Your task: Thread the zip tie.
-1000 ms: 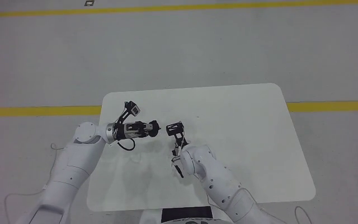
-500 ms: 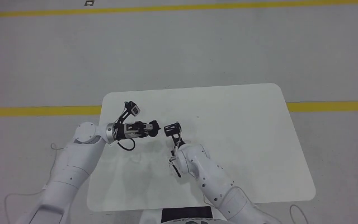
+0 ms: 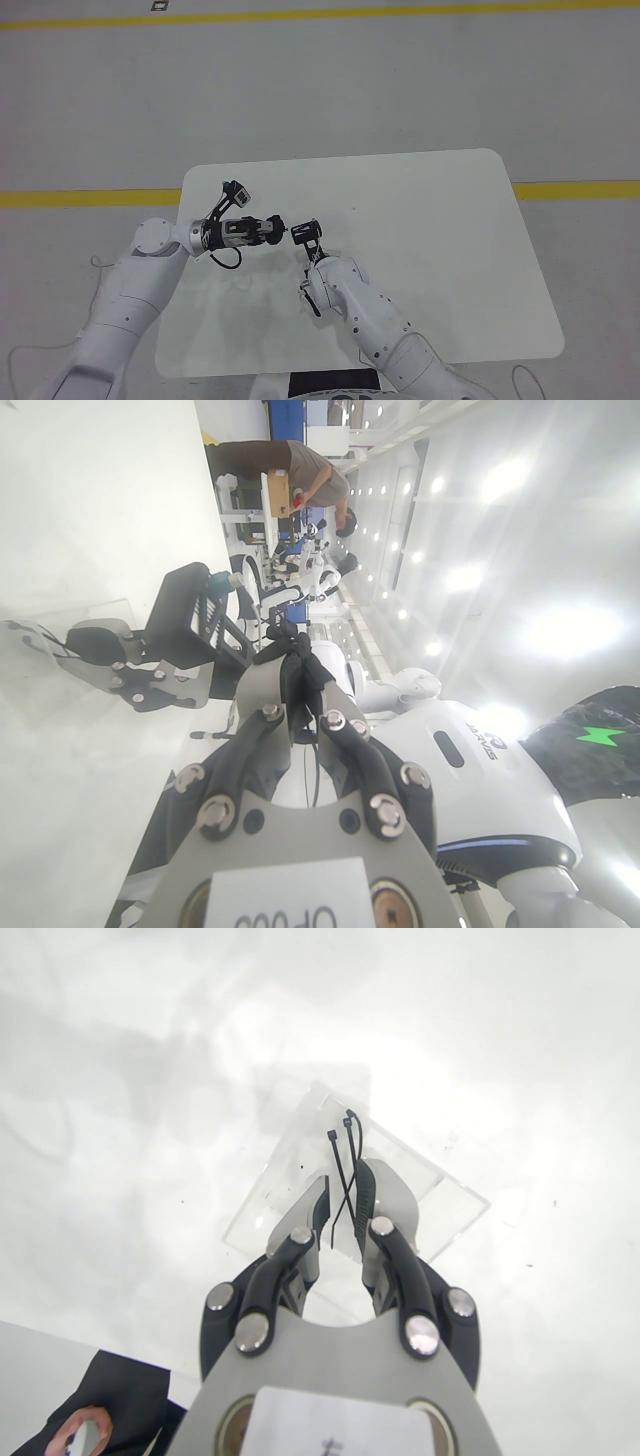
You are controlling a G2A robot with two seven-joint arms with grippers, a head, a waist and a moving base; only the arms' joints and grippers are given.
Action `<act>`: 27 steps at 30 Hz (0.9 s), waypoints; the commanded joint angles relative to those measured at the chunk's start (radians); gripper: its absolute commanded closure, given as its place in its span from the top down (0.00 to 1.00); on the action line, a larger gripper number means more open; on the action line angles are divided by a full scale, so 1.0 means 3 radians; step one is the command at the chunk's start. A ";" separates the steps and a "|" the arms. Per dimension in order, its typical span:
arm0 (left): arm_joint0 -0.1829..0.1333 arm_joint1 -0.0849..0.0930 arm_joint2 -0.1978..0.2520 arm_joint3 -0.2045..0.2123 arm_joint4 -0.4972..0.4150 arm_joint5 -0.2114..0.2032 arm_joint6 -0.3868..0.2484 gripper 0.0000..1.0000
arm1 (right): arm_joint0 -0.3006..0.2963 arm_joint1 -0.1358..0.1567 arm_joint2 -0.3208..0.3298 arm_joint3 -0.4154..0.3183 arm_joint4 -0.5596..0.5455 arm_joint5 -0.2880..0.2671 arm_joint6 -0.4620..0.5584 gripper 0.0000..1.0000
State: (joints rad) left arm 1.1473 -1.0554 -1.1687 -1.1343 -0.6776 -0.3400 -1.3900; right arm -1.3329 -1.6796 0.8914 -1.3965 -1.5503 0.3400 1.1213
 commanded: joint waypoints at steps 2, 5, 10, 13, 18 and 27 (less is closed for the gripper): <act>0.0000 0.0000 0.0000 0.0000 0.0000 0.0000 0.0000 0.00 | 0.0004 -0.0024 0.0014 0.0036 -0.0029 0.0000 0.0001 0.11; 0.0000 0.0000 0.0000 0.0000 0.0000 0.0000 0.0000 0.00 | 0.0004 -0.0048 0.0033 0.0057 -0.0066 0.0000 0.0004 0.00; 0.0000 0.0000 0.0000 0.0000 0.0000 0.0000 0.0000 0.00 | -0.0001 -0.0060 0.0052 0.0056 -0.0066 0.0000 -0.0025 0.00; 0.0000 0.0000 0.0000 0.0000 0.0000 0.0000 0.0000 0.00 | -0.0033 -0.0049 0.0059 -0.0027 -0.0066 0.0000 -0.0040 0.00; 0.0000 0.0000 0.0000 0.0000 0.0000 0.0000 0.0000 0.00 | -0.0163 0.0004 0.0063 -0.0326 -0.0066 0.0000 -0.0031 0.00; 0.0000 0.0000 0.0000 0.0000 0.0000 0.0000 0.0000 0.00 | -0.0431 0.0095 0.0141 -0.0832 0.0008 -0.0096 -0.0012 0.00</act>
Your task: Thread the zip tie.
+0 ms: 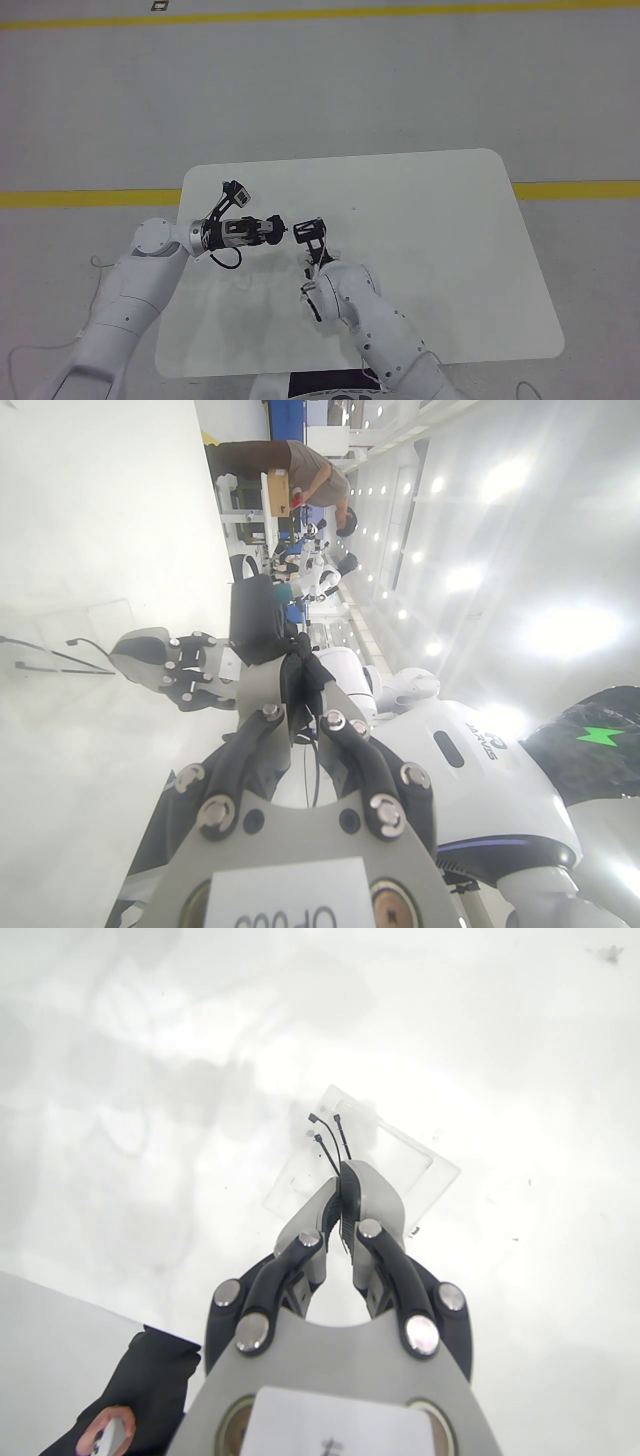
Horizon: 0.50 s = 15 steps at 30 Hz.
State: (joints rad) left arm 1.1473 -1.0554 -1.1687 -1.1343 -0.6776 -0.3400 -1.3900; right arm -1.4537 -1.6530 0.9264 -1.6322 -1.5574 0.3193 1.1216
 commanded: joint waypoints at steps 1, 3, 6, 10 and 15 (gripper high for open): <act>0.0000 0.0000 0.0000 0.0000 0.0000 0.0000 0.0000 0.00 | -0.0060 0.0013 0.0050 -0.0091 0.0062 -0.0058 -0.0032 0.00; 0.0000 0.0000 0.0000 0.0000 0.0000 0.0000 0.0000 0.00 | -0.0148 0.0031 0.0118 -0.0224 0.0172 -0.0135 -0.0110 0.00; 0.0000 0.0000 0.0000 0.0000 0.0000 0.0000 0.0000 0.00 | -0.0294 0.0061 0.0234 -0.0407 0.0351 -0.0249 -0.0263 0.00; 0.0000 0.0000 0.0000 0.0000 0.0000 0.0000 0.0000 0.00 | -0.0488 0.0099 0.0410 -0.0613 0.0751 -0.0489 -0.0539 0.00; 0.0000 0.0000 0.0000 0.0000 0.0000 0.0000 0.0000 0.00 | -0.0661 0.0151 0.0621 -0.0753 0.1195 -0.0823 -0.0824 0.00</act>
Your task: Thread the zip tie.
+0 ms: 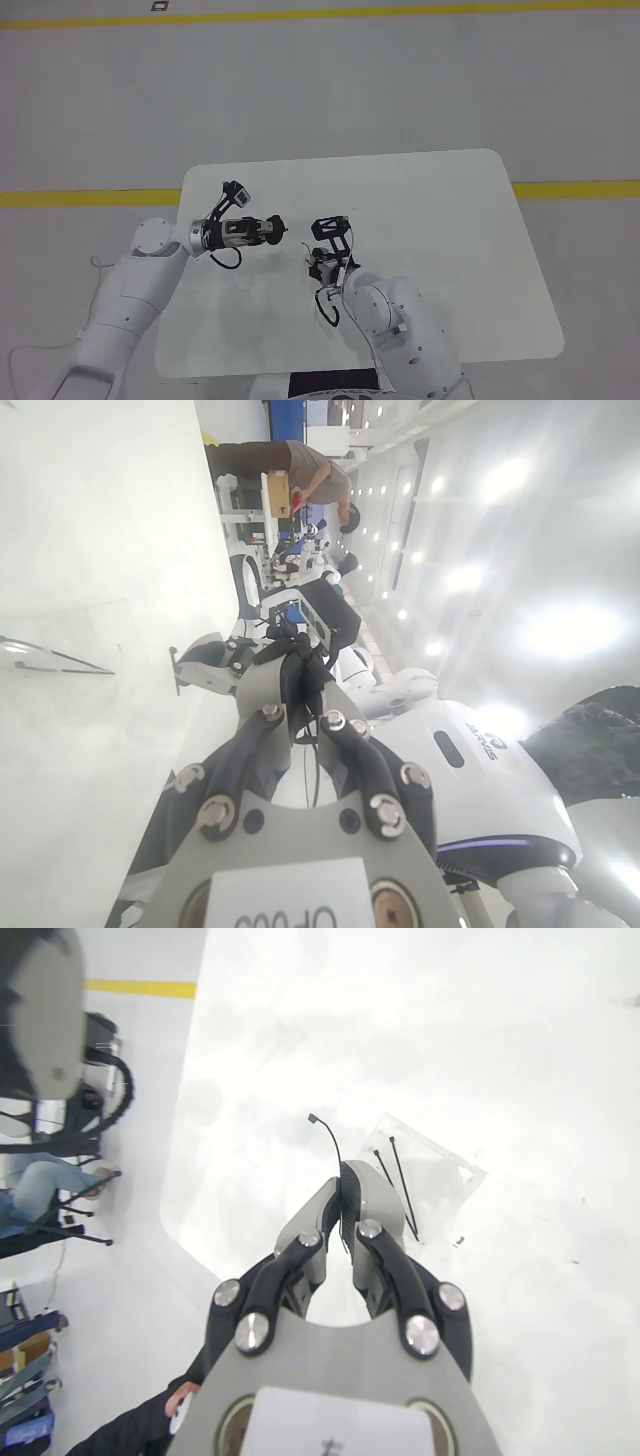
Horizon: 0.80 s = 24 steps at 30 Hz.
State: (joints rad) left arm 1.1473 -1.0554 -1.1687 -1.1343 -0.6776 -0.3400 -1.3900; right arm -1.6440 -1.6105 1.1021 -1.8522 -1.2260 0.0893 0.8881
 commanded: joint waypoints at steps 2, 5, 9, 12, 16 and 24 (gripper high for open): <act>0.0000 0.0000 0.0000 0.0000 0.0000 0.0000 0.0000 0.00 | -0.0055 0.0025 0.0083 -0.0043 0.0244 -0.0174 -0.0074 0.00; 0.0000 0.0000 0.0000 0.0000 0.0000 0.0000 0.0000 0.00 | -0.0052 0.0035 0.0099 -0.0038 0.0265 -0.0230 -0.0047 0.00; 0.0000 0.0000 0.0000 0.0000 0.0000 0.0000 0.0000 0.00 | -0.0052 0.0035 0.0099 -0.0038 0.0265 -0.0230 -0.0047 0.00; 0.0000 0.0000 0.0000 0.0000 0.0000 0.0000 0.0000 0.00 | -0.0075 0.0035 0.0112 0.0000 0.0387 -0.0219 -0.0215 0.00; 0.0000 0.0000 0.0000 0.0000 0.0000 0.0000 0.0000 0.00 | -0.0178 0.0050 0.0234 -0.0101 0.0717 -0.0217 -0.0593 0.00; 0.0000 0.0000 0.0000 0.0000 0.0000 0.0000 0.0000 0.00 | -0.0448 0.0105 0.0432 -0.0239 0.1451 -0.0670 -0.1175 0.00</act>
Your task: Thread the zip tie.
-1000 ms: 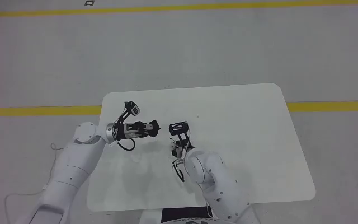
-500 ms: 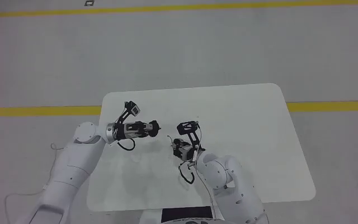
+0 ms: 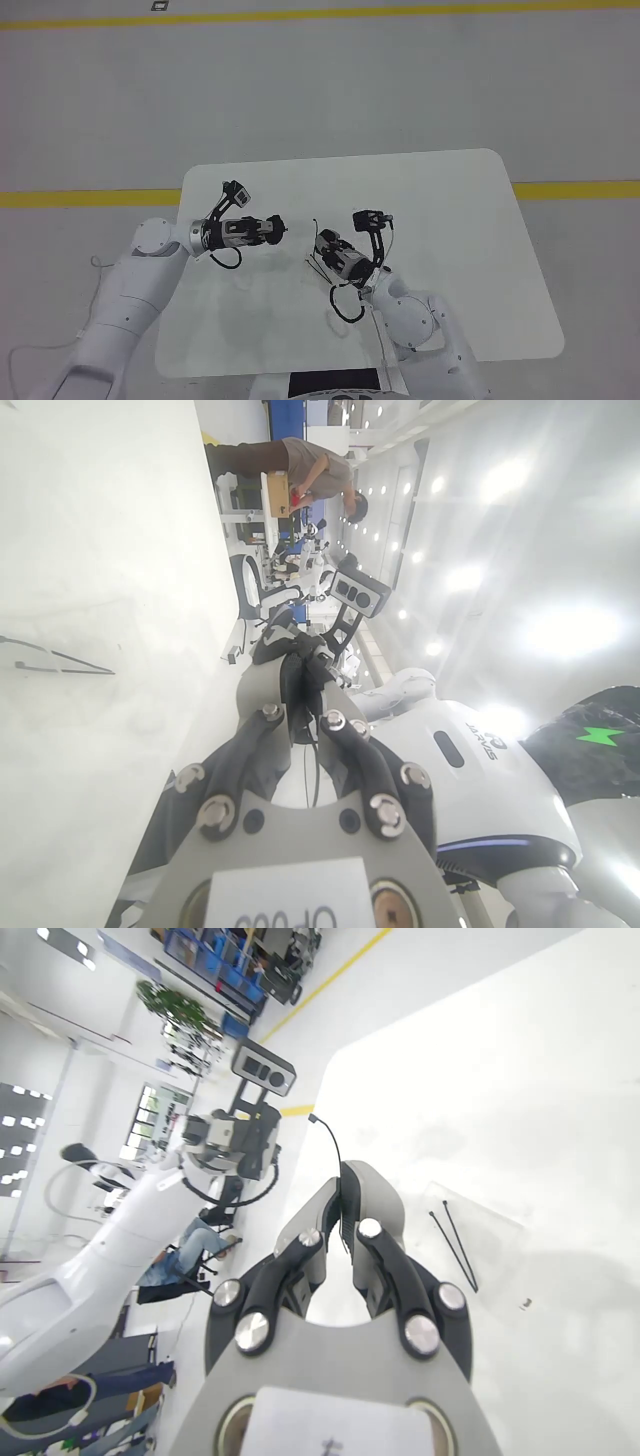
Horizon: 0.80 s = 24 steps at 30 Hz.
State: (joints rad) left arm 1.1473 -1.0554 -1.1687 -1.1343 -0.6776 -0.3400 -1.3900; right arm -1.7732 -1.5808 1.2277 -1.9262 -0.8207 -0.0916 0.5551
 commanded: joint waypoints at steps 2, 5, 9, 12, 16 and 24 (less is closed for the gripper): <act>0.0000 0.0000 0.0000 0.0000 0.0000 0.0000 0.0000 0.00 | -0.0048 0.0015 0.0021 0.0016 0.0248 -0.0194 -0.0190 0.00; 0.0000 0.0000 0.0000 0.0000 0.0000 0.0000 0.0000 0.00 | -0.0089 0.0028 0.0010 0.0019 0.0298 -0.0305 -0.0448 0.00; 0.0000 0.0000 0.0000 0.0000 0.0000 0.0000 0.0000 0.00 | -0.0131 0.0041 -0.0057 0.0030 0.0229 -0.0307 -0.0735 0.00; 0.0000 0.0000 0.0000 0.0000 0.0000 0.0000 0.0000 0.00 | -0.0127 0.0053 -0.0082 0.0036 0.0065 -0.0257 -0.0827 0.00; 0.0000 0.0000 0.0000 0.0000 0.0000 0.0000 0.0000 0.00 | -0.0127 0.0053 -0.0082 0.0036 0.0065 -0.0257 -0.0827 0.00; 0.0000 0.0000 0.0000 0.0000 0.0000 0.0000 0.0000 0.00 | -0.0150 0.0059 -0.0148 0.0055 0.0138 -0.0363 -0.1166 0.00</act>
State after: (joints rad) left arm 1.1473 -1.0554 -1.1687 -1.1343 -0.6776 -0.3400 -1.3900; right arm -1.8144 -1.5637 1.1877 -1.9126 -0.7739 -0.1921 0.2413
